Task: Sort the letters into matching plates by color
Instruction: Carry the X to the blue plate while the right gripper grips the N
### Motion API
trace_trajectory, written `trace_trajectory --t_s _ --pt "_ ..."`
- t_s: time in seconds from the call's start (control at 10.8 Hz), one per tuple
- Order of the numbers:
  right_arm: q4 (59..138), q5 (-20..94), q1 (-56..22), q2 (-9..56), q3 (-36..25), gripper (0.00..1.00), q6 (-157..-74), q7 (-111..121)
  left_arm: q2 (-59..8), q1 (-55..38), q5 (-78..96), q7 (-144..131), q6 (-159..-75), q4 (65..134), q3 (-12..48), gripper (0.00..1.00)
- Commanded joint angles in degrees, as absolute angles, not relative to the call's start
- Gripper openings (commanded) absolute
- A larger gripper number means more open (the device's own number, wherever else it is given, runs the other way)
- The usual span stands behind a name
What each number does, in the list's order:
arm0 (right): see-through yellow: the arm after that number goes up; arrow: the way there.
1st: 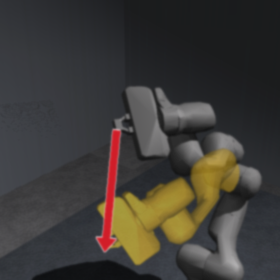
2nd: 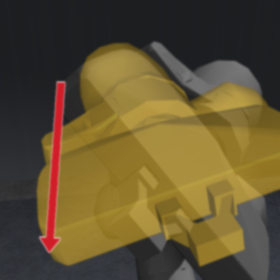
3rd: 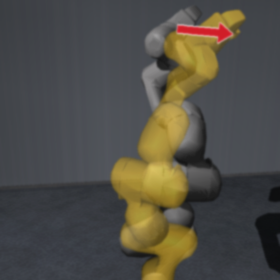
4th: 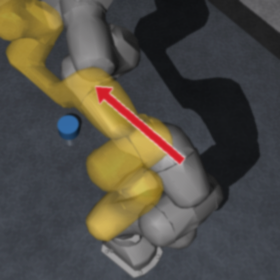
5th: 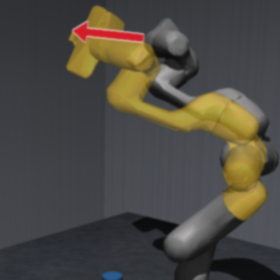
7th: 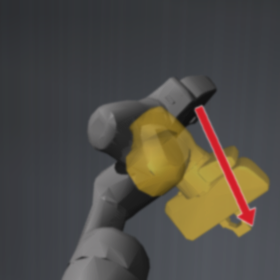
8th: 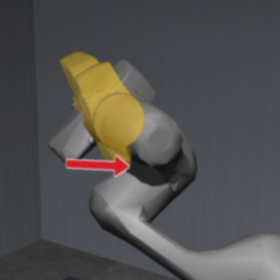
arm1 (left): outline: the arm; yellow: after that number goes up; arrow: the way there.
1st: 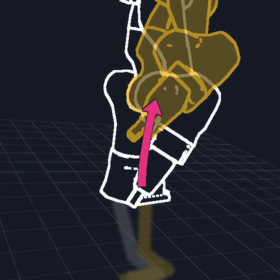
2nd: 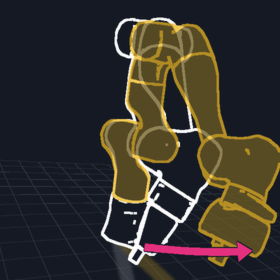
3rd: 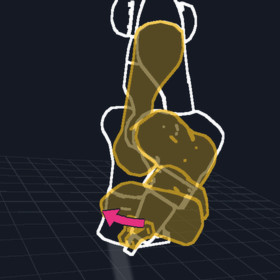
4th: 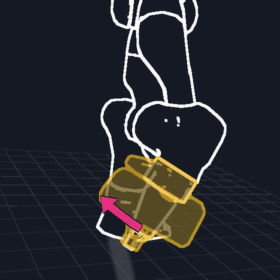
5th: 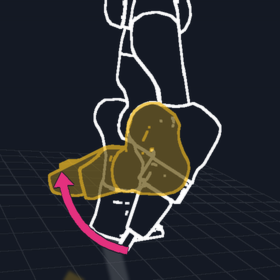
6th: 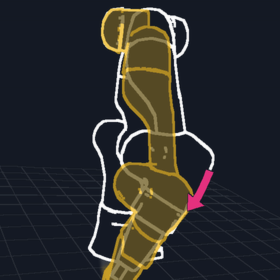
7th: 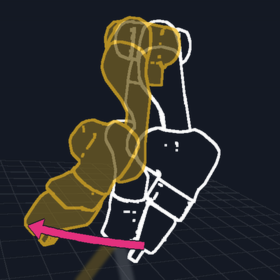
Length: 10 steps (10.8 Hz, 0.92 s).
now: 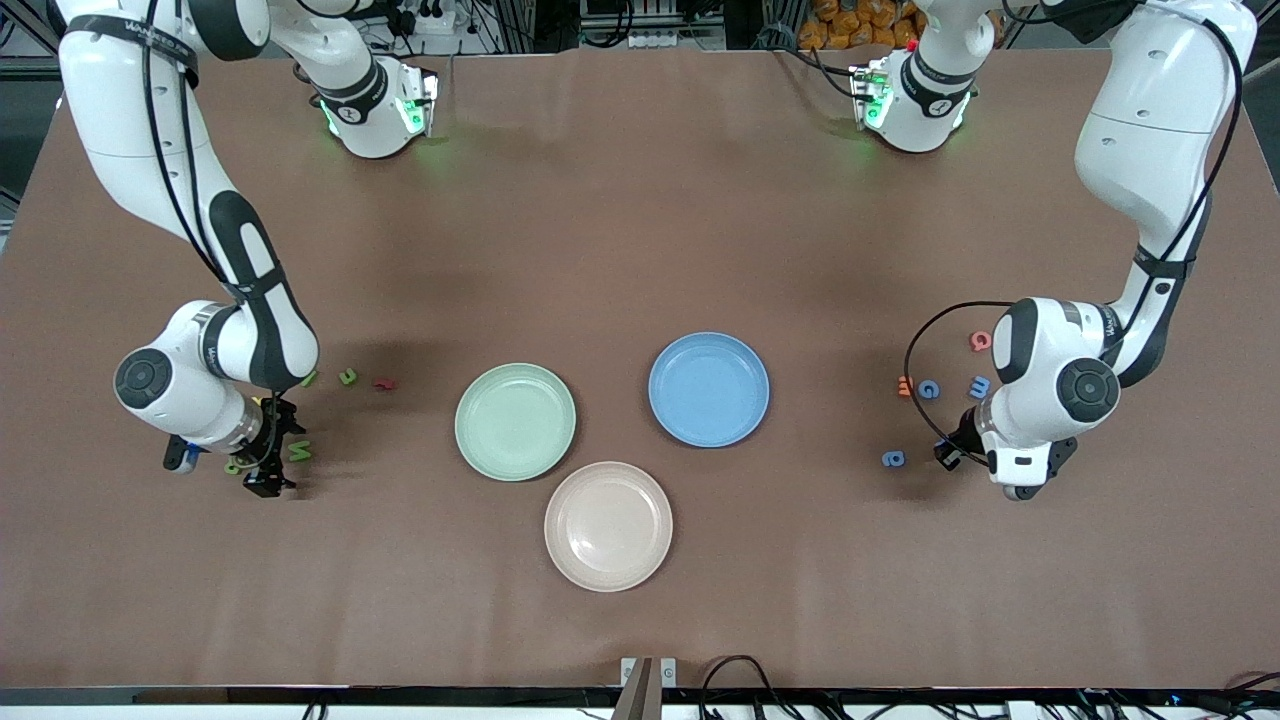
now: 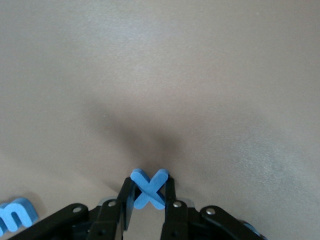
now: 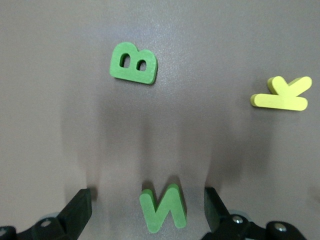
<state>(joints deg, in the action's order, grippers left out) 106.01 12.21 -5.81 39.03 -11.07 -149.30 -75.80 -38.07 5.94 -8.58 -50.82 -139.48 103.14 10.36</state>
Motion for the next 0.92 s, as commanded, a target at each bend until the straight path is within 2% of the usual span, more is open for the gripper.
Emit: trace_trajectory --t_s 0.0,0.37,0.46,0.74,0.83 --pt "107.8 13.1 -6.8 38.0 -11.3 1.00 -150.3 -75.5 -36.3 5.9 -9.6 -53.8 -140.0 105.6 10.2 0.00" --pt "110.1 13.1 -6.7 37.3 -11.3 1.00 -152.7 -73.0 -33.7 3.6 -10.2 -53.4 -138.9 104.7 11.2 0.00" --pt "110.1 13.1 -6.7 37.1 -11.3 0.96 -152.6 -73.0 -32.4 2.1 -10.1 -54.0 -137.7 104.4 11.2 0.00" --pt "111.7 13.1 -6.2 35.7 -11.3 0.73 -152.7 -70.1 -28.7 -2.7 -9.9 -54.8 -134.0 104.4 13.7 0.00" --pt "111.9 13.1 -6.2 35.5 -11.3 0.72 -152.7 -69.9 -28.4 -4.6 -9.8 -56.6 -133.8 104.4 14.8 0.00"
